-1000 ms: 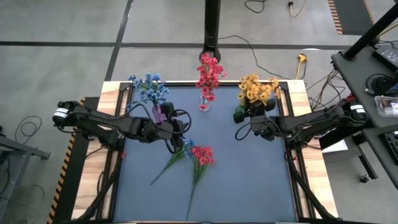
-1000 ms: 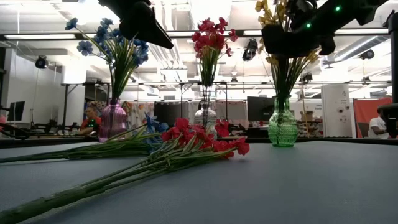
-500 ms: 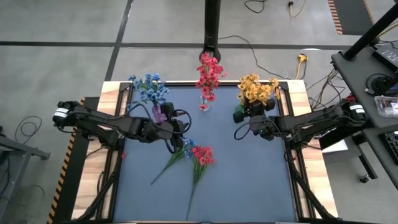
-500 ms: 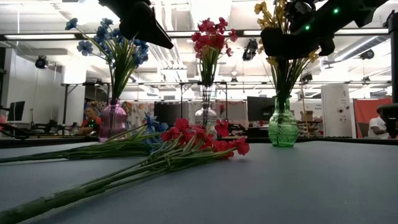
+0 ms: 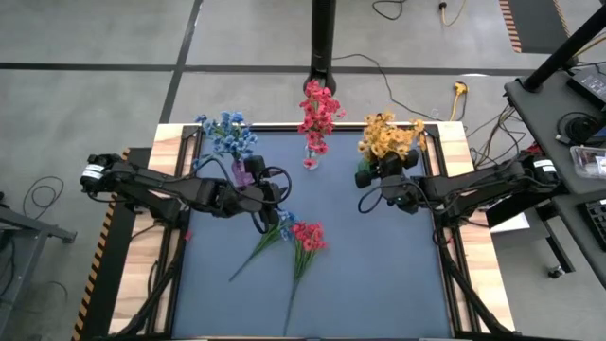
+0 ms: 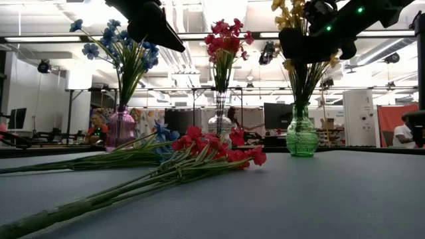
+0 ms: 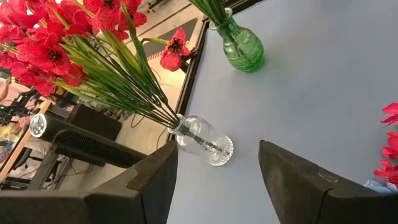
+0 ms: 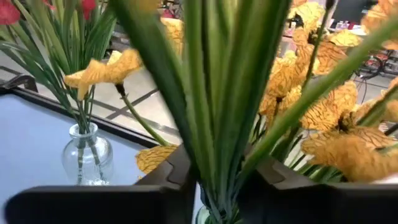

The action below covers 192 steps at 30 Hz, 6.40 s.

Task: Sort flowers into vase by color
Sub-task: Put the yellow flower into the green vase, then put the blue flower into the purple vase

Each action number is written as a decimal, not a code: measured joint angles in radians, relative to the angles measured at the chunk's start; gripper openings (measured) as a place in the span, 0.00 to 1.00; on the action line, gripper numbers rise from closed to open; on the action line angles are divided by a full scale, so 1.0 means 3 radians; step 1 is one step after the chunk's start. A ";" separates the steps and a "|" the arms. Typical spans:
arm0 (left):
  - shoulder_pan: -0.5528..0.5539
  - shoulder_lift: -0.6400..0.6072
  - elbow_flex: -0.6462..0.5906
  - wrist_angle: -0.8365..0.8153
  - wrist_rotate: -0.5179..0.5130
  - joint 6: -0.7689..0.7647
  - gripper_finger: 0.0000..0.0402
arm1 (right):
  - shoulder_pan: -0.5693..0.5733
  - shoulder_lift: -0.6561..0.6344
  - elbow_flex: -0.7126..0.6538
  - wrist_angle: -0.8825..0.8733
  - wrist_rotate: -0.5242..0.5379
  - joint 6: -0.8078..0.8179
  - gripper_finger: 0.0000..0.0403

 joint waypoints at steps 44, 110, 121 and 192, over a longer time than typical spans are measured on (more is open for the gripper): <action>0.0000 0.0022 0.0000 0.0000 0.0000 -0.0024 0.52 | -0.0155 -0.0126 0.0058 -0.0437 -0.0335 0.0123 0.04; -0.0311 -0.0071 0.0268 -0.1406 0.0766 -0.2192 0.52 | -0.0033 0.0031 0.1341 -0.3037 -0.1144 0.1001 0.60; -0.0579 -0.0057 0.0269 -0.1934 0.1414 -0.3319 0.52 | 0.0024 0.0021 0.1668 -0.3587 -0.1664 0.1071 0.65; -0.1840 0.0643 -0.0003 -0.1860 0.0279 -0.4902 0.00 | 0.2003 0.0020 0.1126 -0.3667 -0.1607 0.2012 0.61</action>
